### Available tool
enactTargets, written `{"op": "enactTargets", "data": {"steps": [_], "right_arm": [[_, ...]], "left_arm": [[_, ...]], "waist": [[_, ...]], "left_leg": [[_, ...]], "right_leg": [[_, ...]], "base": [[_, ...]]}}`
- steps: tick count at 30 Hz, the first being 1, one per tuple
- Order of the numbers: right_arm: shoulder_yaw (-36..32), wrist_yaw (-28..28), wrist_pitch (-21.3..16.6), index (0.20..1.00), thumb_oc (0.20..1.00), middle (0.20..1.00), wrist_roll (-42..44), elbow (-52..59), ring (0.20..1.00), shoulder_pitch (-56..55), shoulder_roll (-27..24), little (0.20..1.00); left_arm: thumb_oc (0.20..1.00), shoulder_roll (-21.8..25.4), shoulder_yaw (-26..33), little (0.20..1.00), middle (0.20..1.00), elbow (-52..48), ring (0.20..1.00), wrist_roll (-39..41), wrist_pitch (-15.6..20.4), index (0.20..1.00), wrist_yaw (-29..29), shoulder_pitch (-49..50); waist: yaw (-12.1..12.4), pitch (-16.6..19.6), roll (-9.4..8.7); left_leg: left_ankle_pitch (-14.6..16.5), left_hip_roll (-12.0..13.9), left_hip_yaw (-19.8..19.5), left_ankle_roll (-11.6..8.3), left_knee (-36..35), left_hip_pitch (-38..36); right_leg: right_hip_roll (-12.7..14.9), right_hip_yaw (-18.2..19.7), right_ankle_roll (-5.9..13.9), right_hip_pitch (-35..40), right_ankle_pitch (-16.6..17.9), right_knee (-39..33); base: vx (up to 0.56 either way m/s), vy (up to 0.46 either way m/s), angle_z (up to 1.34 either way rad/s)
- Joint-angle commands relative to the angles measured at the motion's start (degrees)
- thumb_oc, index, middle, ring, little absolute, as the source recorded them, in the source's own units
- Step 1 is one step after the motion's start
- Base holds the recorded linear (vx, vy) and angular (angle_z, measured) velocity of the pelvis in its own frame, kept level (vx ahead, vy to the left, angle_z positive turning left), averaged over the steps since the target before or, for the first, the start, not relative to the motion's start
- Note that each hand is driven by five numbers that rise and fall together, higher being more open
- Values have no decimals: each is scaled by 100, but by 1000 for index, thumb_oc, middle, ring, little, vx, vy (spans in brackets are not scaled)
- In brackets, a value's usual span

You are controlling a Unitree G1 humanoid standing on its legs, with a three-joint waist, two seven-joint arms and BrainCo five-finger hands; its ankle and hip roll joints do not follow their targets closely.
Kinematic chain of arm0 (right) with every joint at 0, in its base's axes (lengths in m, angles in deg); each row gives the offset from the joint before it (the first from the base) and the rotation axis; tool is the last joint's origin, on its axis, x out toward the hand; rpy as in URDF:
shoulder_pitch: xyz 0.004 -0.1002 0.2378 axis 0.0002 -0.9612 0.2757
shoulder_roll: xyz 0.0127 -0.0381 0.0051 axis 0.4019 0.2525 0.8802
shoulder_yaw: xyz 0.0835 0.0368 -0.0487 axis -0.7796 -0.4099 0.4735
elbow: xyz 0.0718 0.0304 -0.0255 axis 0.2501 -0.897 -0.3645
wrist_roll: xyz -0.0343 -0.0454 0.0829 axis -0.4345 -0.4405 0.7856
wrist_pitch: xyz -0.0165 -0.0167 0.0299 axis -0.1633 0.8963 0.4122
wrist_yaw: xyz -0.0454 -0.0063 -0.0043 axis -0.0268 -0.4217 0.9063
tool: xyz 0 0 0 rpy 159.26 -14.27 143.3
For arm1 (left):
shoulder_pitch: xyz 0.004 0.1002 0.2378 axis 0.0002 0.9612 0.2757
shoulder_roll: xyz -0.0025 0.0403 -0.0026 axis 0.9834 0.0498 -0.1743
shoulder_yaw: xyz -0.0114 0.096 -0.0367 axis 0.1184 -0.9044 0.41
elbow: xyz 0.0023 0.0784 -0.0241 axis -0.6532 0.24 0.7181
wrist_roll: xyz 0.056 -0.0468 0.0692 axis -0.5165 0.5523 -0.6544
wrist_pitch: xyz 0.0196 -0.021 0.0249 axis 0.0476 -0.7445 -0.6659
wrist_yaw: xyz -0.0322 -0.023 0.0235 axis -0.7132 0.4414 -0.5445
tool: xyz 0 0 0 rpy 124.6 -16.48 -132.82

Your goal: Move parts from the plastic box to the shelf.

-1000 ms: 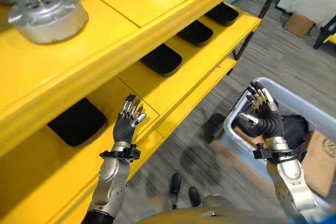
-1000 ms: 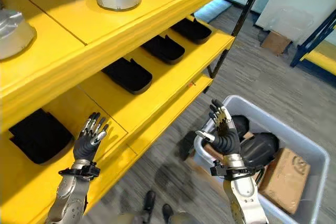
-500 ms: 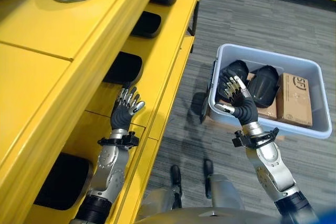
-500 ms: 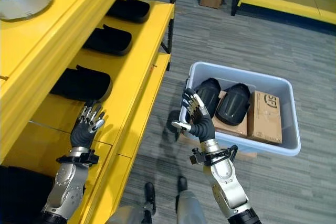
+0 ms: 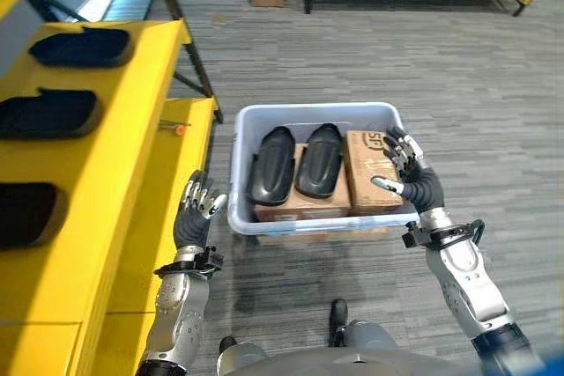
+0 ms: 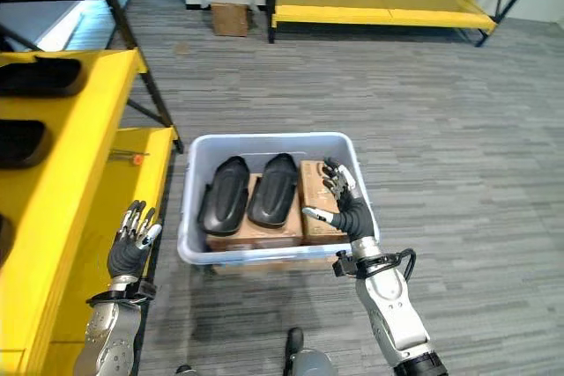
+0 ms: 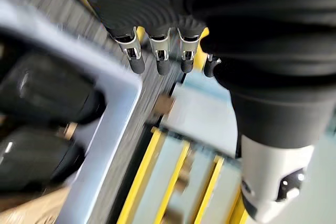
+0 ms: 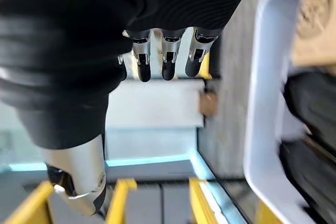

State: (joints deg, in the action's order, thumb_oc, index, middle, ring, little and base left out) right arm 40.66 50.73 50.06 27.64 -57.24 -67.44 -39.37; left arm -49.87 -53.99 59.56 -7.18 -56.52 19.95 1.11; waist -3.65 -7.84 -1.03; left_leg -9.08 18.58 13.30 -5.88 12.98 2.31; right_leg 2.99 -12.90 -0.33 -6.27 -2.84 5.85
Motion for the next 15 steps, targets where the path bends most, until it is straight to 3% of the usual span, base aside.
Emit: {"op": "enactTargets", "data": {"steps": [1,3,4,6,7,8,9,10,15], "right_arm": [[-87,2,-402,1000,1000,1000,181,535,1000,28,-67,1000],[-128,77,-424,1000,1000,1000,125,570,1000,-4,-95,1000],[-195,179,-447,1000,1000,1000,26,590,1000,35,-137,1000],[-212,203,-483,1000,1000,1000,24,587,1000,60,-131,1000],[-236,281,-534,1000,1000,1000,-9,518,1000,151,-145,1000],[-258,308,-573,1000,1000,1000,-25,493,1000,218,-174,1000],[-259,309,-574,1000,1000,1000,-25,493,1000,220,-176,1000],[-228,276,-569,1000,1000,1000,-27,411,1000,259,-113,1000],[-143,339,-482,1000,1000,1000,31,323,1000,293,2,1000]], "left_arm": [[1000,81,43,1000,1000,-327,1000,-1,205,1000,-139,-316],[1000,56,-16,1000,1000,-343,1000,21,183,1000,-116,-346],[1000,34,-75,1000,1000,-359,1000,1,176,1000,-72,-416],[1000,25,-86,1000,1000,-361,1000,8,184,1000,-54,-438],[1000,3,-77,1000,1000,-339,1000,-13,266,1000,15,-564],[1000,-12,-65,1000,1000,-284,1000,8,315,1000,19,-607],[1000,-14,-66,1000,1000,-280,1000,9,317,1000,18,-610],[1000,-65,-16,1000,1000,-285,1000,74,371,1000,-14,-600],[1000,10,66,1000,1000,-381,1000,61,485,1000,137,-668]], "waist": [[134,-269,3],[177,-351,2],[235,-453,-9],[241,-471,-24],[347,-591,-22],[352,-617,20],[358,-623,23],[301,-593,97],[297,-769,-2]], "left_leg": [[196,-155,-251,-116,805,132],[41,-296,-549,-98,809,372],[211,-451,-825,-24,330,660],[192,-452,-946,-20,6,740],[55,-459,-1361,-115,-698,905],[-108,-395,-1474,-206,-846,870],[-115,-389,-1466,-209,-860,856],[244,-403,-1124,-200,-1013,611],[514,-688,-724,-119,-962,573]], "right_leg": [[202,317,379,272,654,-669],[189,308,354,383,604,-817],[246,367,427,431,595,-887],[268,426,466,375,620,-881],[336,602,601,386,593,-875],[365,684,661,349,615,-886],[360,690,659,352,616,-885],[452,845,776,312,695,-921],[819,984,925,81,913,-925]], "base": [[40,-182,2],[25,-35,3],[9,101,0],[33,134,11],[75,205,-14],[75,204,-42],[104,272,-92],[116,272,-102],[39,279,-51]]}}
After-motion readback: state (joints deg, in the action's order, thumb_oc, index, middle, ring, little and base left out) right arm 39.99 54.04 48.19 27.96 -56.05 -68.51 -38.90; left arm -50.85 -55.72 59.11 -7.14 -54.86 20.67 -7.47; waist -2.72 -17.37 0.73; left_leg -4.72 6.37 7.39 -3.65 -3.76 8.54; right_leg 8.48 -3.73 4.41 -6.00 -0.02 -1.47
